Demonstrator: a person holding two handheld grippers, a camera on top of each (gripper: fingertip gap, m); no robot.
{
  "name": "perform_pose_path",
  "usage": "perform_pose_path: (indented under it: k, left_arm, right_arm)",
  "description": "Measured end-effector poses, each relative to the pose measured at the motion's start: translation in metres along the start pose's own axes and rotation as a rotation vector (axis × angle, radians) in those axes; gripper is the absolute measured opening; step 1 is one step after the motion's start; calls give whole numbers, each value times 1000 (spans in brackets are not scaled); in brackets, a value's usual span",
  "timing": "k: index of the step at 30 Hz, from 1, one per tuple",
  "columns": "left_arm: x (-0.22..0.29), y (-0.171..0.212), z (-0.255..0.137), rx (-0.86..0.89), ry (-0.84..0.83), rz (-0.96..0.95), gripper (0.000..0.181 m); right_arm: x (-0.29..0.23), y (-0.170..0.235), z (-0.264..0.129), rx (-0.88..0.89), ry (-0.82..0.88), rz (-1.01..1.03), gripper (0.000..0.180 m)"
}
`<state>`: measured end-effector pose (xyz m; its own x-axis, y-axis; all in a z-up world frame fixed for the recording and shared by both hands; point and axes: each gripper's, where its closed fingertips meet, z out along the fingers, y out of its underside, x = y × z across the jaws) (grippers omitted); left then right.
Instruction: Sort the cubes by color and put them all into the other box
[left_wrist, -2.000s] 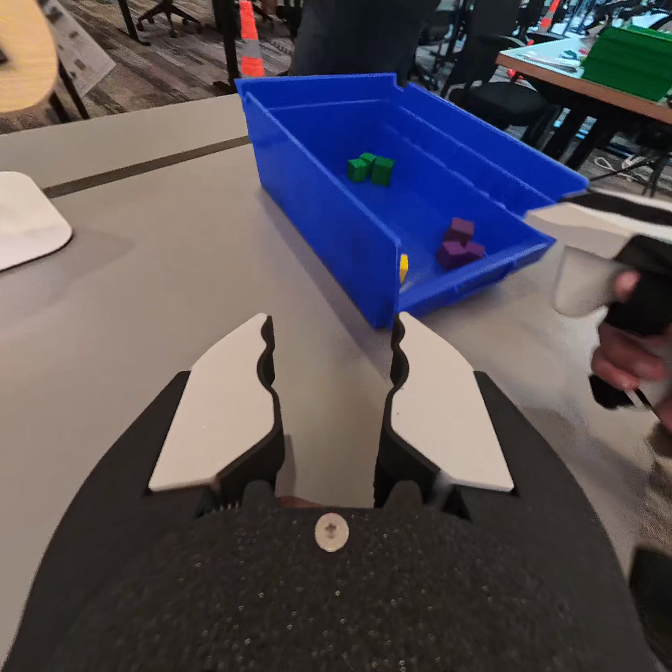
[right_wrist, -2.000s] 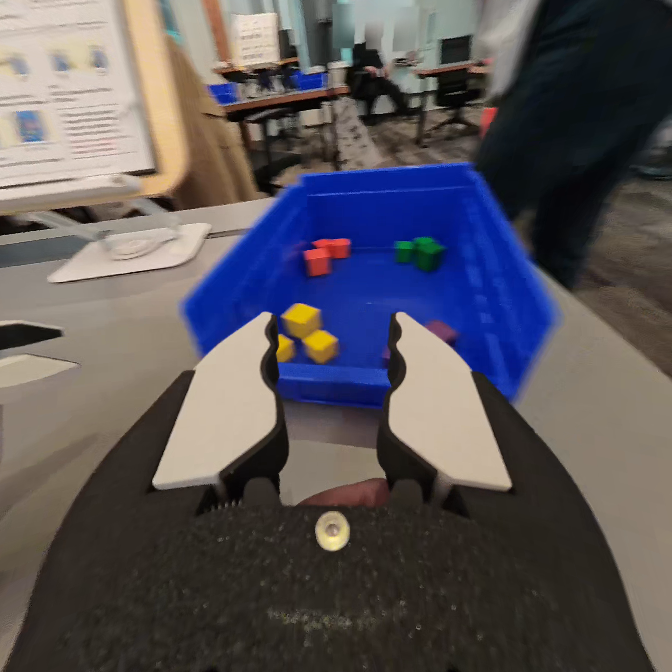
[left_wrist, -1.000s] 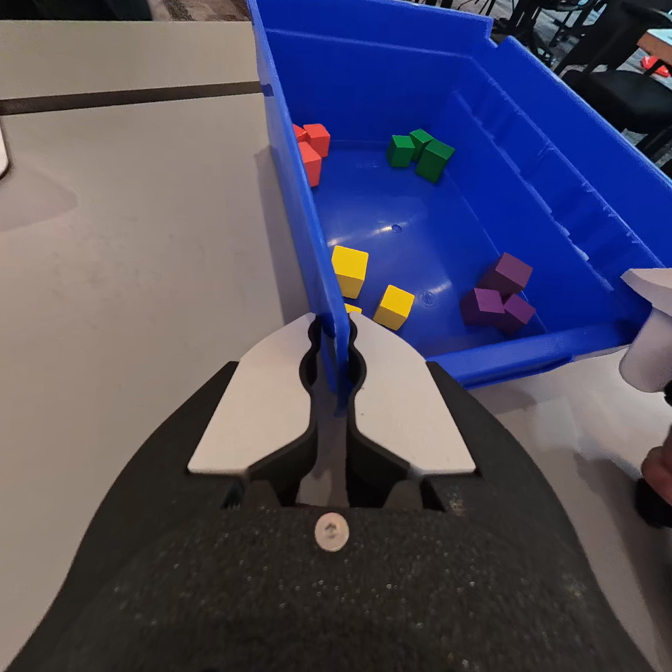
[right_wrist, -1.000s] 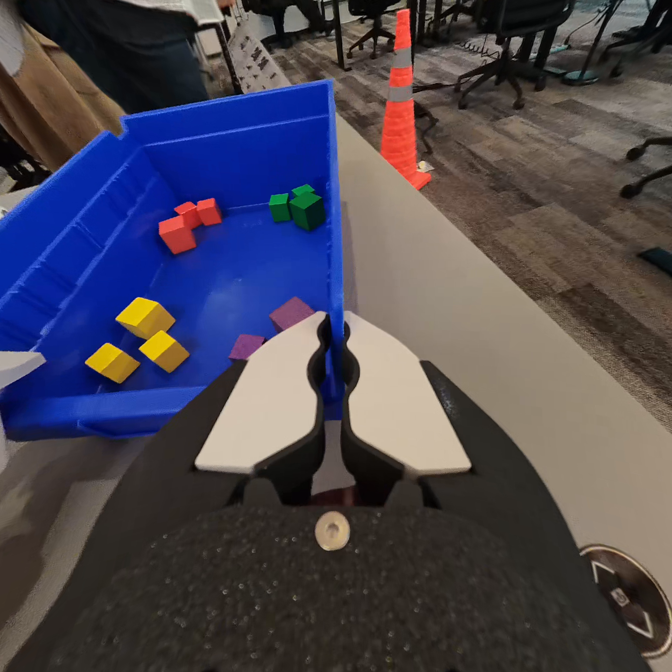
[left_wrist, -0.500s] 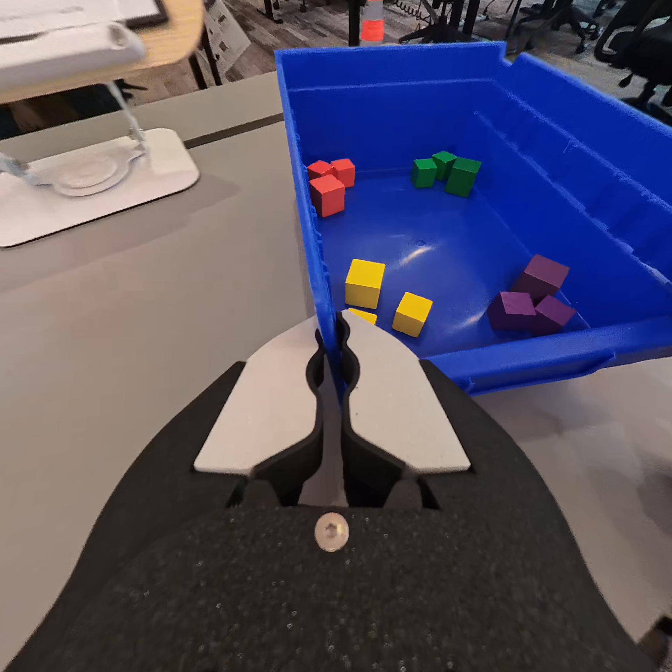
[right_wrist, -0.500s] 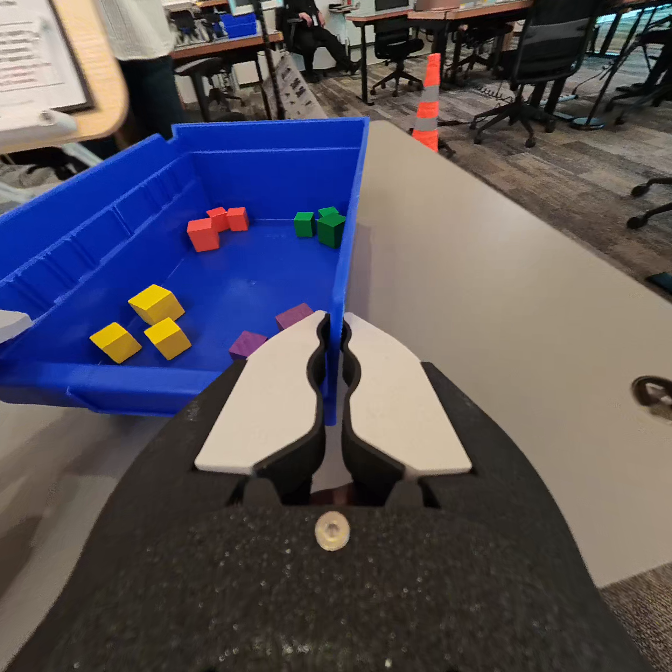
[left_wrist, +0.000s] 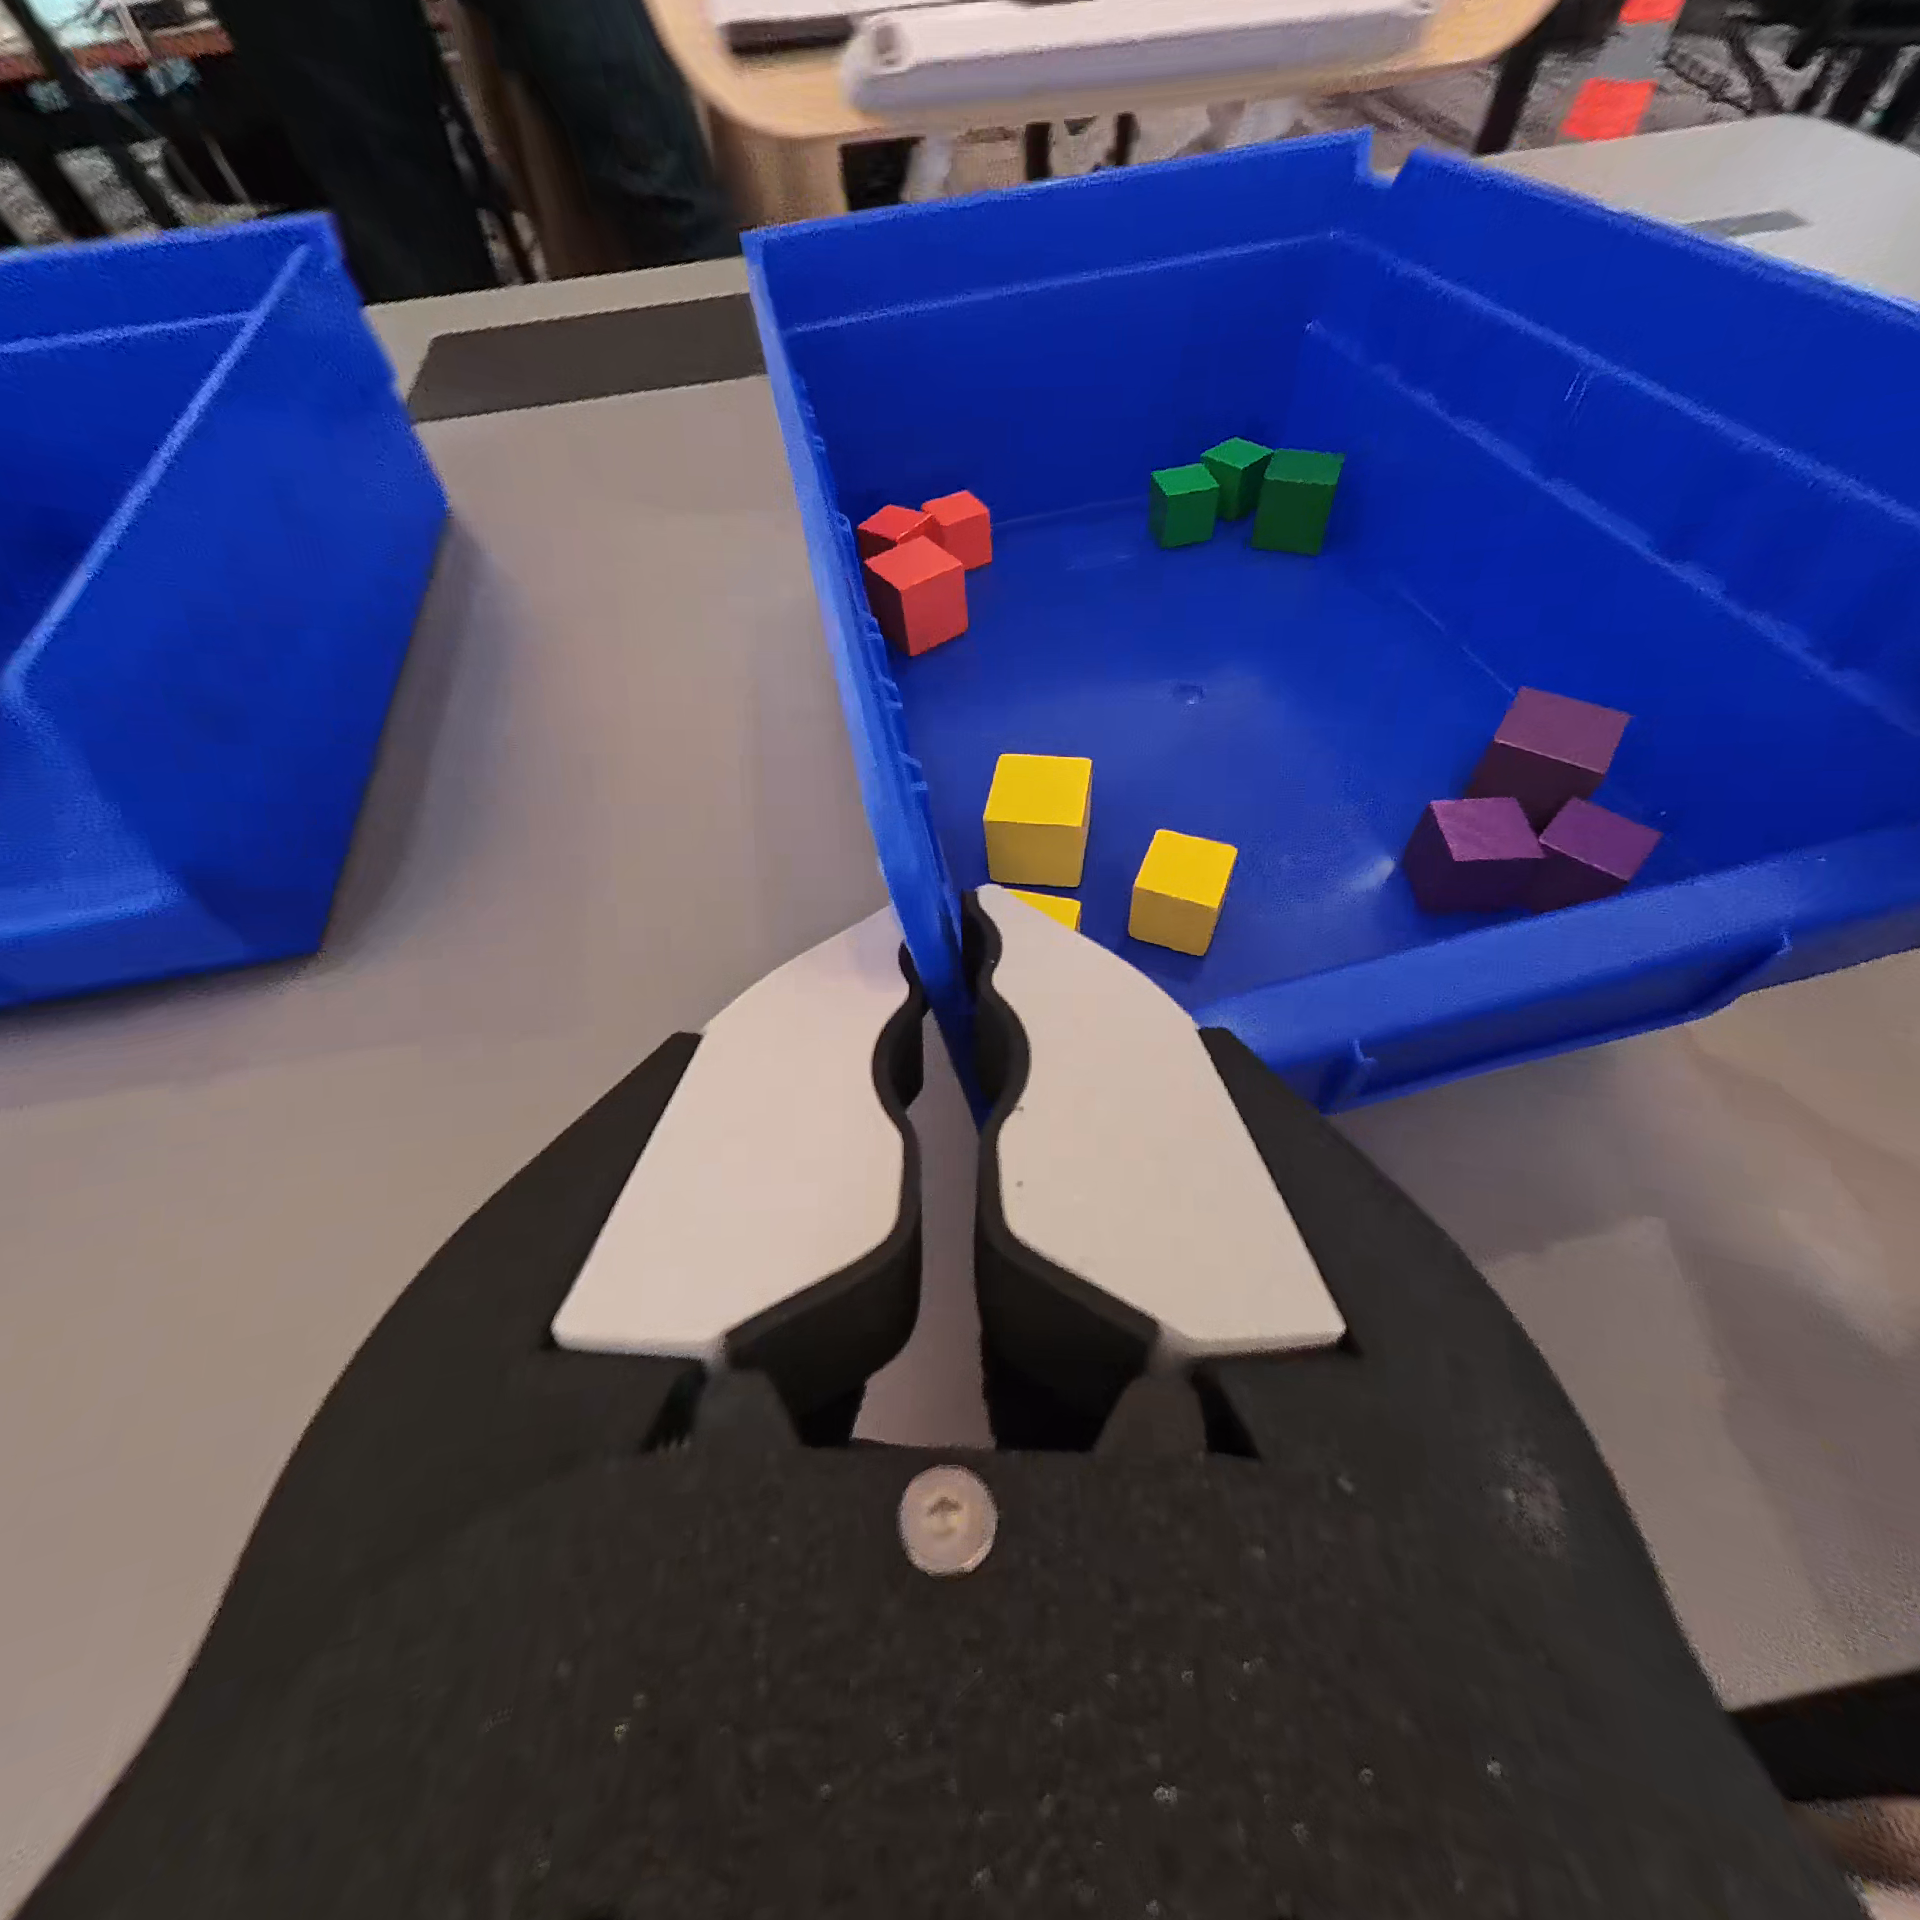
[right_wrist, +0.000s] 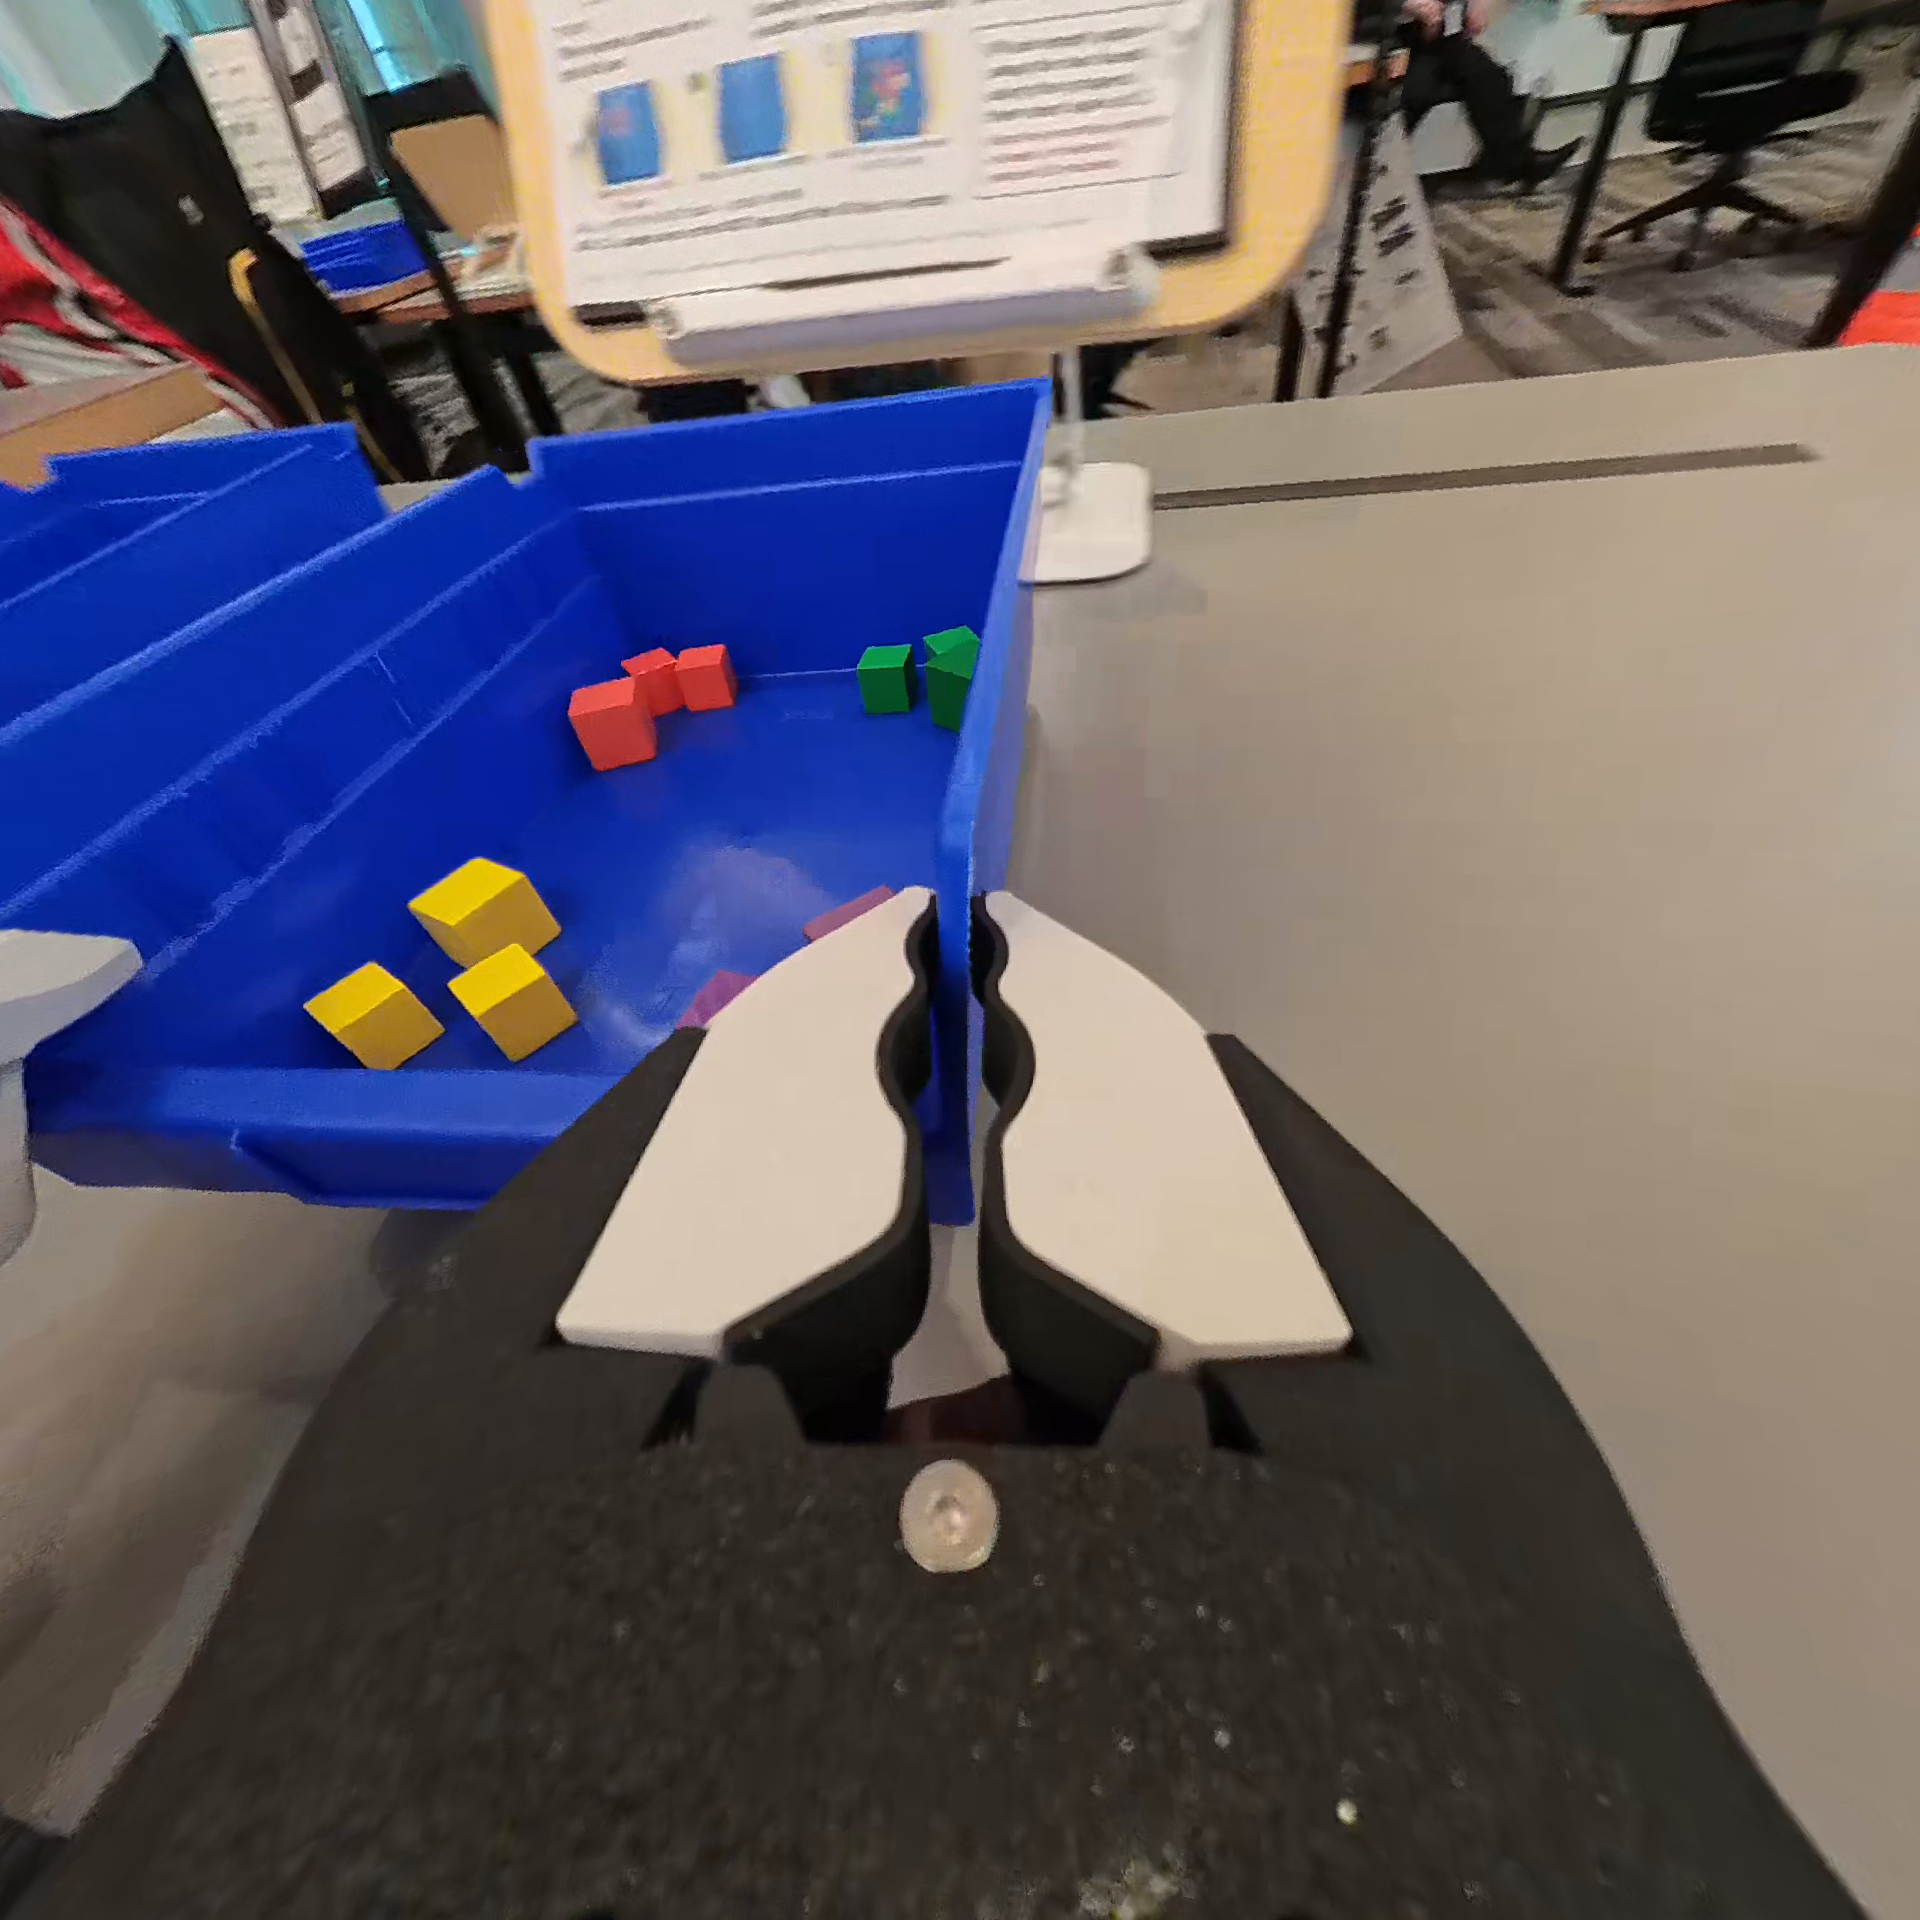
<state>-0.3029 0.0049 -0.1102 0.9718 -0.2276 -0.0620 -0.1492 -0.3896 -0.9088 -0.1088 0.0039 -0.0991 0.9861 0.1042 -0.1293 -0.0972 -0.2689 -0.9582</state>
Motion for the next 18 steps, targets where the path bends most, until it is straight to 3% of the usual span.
perform_pose_path:
  k: [8, 11, 13, 15, 18]
  left_arm:
    - [-55, 15, 6, 9, -72, -74, 6]
    - [-56, 22, 6, -3, -39, -97, 33]
    - [-60, 29, -12, -7, 5, -140, 41]
    - [-76, 37, -42, 9, 21, -189, 43]
    - [-145, 49, -74, 37, -87, -264, 42]
  right_arm:
    - [-53, 9, 42, -52, -99, -23, 4]
    - [-59, 22, 47, -96, -142, -20, 6]
    - [-64, 20, 43, -93, -191, -42, 13]
    - [-63, 20, 30, -90, -222, -97, 33]
    - [-47, 11, 4, -47, -213, -125, 40]
